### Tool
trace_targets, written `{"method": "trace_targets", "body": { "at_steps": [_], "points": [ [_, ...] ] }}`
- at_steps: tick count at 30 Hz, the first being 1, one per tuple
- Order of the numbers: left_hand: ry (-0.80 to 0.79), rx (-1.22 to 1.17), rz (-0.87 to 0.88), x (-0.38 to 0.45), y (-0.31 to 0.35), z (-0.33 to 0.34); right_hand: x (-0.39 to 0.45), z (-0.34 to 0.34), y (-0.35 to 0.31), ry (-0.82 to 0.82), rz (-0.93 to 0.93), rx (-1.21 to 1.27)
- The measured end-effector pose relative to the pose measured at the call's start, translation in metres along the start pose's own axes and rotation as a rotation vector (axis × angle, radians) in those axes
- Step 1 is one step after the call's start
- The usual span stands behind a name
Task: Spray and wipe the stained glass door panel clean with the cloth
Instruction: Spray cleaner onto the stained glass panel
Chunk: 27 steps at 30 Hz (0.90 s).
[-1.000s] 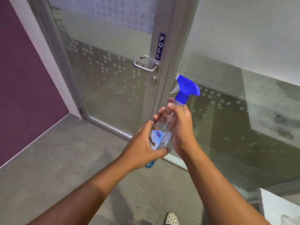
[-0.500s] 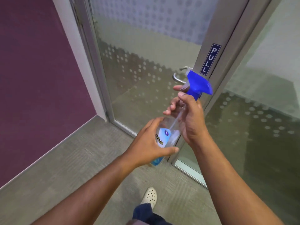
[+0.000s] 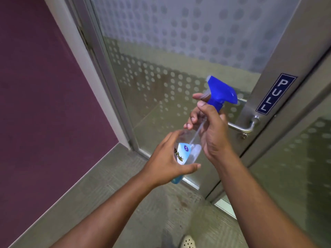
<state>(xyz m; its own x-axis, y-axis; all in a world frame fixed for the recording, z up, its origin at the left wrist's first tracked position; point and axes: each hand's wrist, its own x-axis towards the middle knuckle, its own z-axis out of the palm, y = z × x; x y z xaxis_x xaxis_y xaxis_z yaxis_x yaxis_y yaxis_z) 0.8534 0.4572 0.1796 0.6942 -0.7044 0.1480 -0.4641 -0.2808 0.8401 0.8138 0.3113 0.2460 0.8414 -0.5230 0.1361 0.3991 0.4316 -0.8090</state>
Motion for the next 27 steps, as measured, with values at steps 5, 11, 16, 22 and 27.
{"method": "trace_targets", "body": {
  "at_steps": [5, 11, 16, 22, 27],
  "points": [
    [-0.059, -0.052, 0.037, 0.045, -0.023, -0.021, 0.038, 0.013, 0.010, 0.032, -0.048, -0.030],
    [-0.128, -0.161, 0.160, 0.104, -0.041, -0.062, 0.082, 0.054, 0.017, 0.103, -0.182, -0.158],
    [-0.253, -0.223, 0.294, 0.157, -0.058, -0.125, 0.119, 0.125, 0.023, 0.242, -0.363, -0.240],
    [-0.341, -0.230, 0.508, 0.213, -0.050, -0.200, 0.160, 0.200, 0.017, 0.314, -0.566, -0.419],
    [-0.354, -0.065, 0.746, 0.261, -0.012, -0.268, 0.190, 0.253, -0.015, 0.361, -0.777, -0.655]
  ]
}}
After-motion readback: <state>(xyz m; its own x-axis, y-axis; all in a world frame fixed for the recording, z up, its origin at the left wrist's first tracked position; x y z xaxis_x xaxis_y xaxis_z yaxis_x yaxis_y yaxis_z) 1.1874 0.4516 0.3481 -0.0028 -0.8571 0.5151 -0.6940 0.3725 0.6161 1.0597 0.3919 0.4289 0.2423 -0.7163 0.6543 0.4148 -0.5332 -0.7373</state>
